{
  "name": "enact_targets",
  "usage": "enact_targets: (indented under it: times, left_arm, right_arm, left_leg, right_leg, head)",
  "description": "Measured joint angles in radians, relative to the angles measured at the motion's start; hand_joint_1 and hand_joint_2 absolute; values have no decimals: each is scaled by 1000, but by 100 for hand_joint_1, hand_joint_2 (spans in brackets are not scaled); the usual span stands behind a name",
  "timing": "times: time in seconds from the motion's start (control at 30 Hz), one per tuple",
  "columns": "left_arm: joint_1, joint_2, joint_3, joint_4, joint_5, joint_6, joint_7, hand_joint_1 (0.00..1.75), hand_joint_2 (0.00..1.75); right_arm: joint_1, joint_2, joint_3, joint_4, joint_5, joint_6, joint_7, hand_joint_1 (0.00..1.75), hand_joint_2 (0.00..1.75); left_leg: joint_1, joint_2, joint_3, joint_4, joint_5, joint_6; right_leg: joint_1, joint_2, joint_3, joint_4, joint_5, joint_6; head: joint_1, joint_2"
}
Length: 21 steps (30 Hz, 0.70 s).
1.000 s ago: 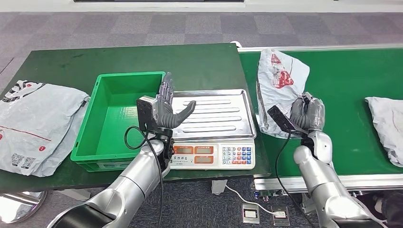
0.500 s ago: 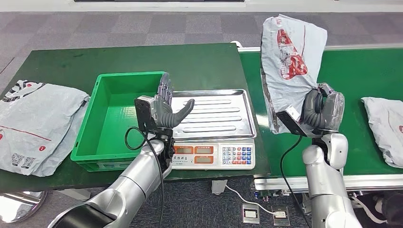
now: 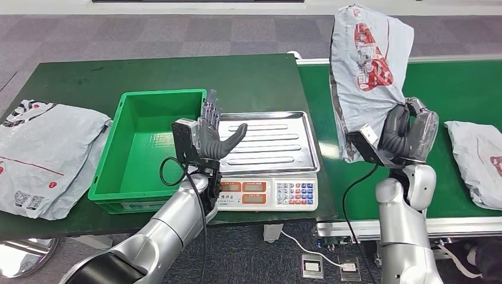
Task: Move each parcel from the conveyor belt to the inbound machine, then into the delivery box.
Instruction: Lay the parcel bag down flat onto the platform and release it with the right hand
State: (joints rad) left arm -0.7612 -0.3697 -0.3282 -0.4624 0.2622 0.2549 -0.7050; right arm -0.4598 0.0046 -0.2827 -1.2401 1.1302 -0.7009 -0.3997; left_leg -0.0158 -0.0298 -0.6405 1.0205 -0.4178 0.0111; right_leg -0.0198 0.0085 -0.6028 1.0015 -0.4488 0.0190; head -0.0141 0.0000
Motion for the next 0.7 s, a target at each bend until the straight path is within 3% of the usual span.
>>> enact_targets:
  times: [0.13, 0.3, 0.47, 0.7]
  left_arm:
    - [-4, 0, -8, 0, 4, 3, 0, 0, 175]
    - [-8, -7, -18, -4, -37, 8, 0, 0, 175]
    - [-7, -9, -28, -17, -50, 20, 0, 0, 175]
    - [-6, -9, -28, -29, -85, 28, 0, 0, 175]
  right_arm:
    - [-26, 1, 21, 40, 4, 12, 72, 175, 175]
    - [-113, 23, 230, 268, -66, 169, 247, 175, 175]
    - [-152, 81, 383, 457, -116, 244, 273, 175, 175]
    - [-176, 104, 475, 559, -197, 424, 260, 175, 175]
  left_leg:
    - [0, 1, -1, -1, 0, 0]
    - [1, 5, 1, -1, 0, -1]
    - [2, 2, 0, -1, 1, -2]
    - [2, 1, 0, -1, 0, -3]
  right_leg:
    - [0, 0, 0, 0, 0, 0]
    - [1, 4, 0, 1, 1, -1]
    - [2, 1, -1, 1, 0, -2]
    - [2, 2, -1, 1, -1, -3]
  head:
    - [0, 0]
    - [0, 0]
    - [0, 0]
    - [0, 0]
